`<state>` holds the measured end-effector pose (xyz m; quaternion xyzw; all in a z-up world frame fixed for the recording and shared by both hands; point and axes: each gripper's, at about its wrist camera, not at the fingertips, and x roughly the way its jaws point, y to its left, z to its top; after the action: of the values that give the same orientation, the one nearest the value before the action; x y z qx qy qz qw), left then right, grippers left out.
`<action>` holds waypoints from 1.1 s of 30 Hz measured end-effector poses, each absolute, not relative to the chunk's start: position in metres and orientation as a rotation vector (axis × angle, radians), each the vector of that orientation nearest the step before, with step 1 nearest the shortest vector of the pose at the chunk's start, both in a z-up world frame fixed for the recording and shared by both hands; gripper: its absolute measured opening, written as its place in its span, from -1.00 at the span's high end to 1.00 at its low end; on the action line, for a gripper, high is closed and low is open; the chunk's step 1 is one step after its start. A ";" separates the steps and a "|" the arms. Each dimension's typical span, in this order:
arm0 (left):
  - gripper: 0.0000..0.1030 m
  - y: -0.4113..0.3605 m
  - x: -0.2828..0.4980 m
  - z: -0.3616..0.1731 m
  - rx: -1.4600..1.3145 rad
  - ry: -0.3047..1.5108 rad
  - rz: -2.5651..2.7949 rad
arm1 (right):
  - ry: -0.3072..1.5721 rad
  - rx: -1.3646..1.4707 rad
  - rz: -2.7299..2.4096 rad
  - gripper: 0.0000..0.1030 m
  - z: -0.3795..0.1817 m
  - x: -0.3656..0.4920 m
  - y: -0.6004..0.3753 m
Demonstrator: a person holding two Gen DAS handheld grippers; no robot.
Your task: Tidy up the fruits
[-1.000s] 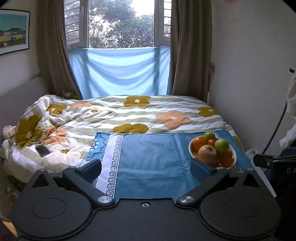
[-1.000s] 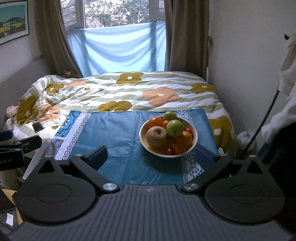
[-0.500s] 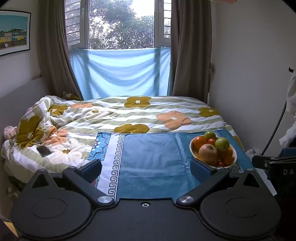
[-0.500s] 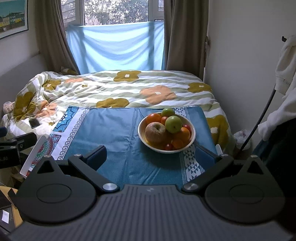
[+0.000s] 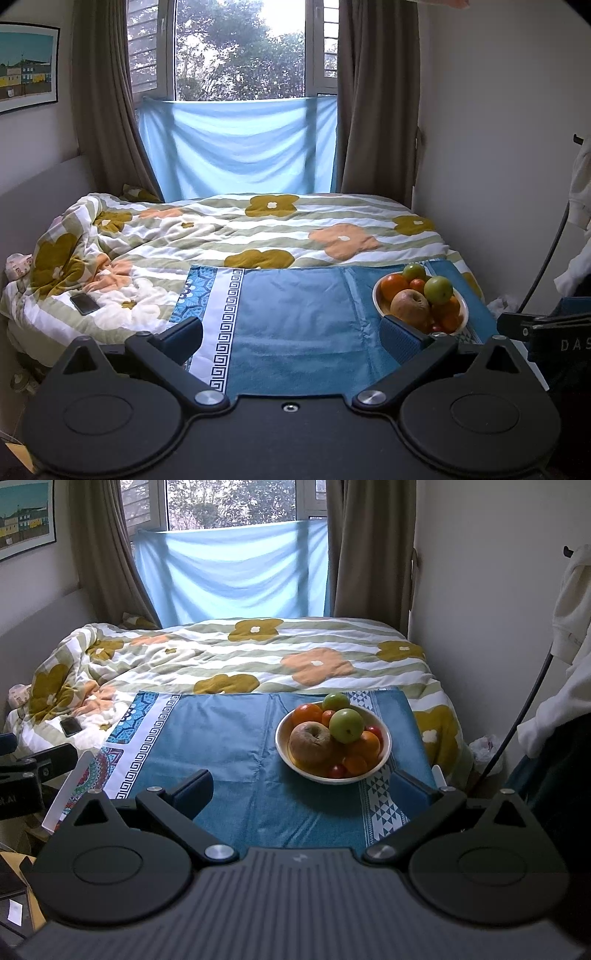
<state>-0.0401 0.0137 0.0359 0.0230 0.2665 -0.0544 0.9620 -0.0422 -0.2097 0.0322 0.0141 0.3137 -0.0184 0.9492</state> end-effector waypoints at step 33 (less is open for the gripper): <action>-1.00 0.017 -0.030 0.032 0.039 0.567 -0.106 | 0.662 0.056 -0.045 -1.00 0.028 -0.038 -0.216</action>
<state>-0.0304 0.0172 0.0321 0.0191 0.2796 -0.0521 0.9585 -0.0385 -0.2157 0.0285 0.0275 0.3248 -0.0220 0.9451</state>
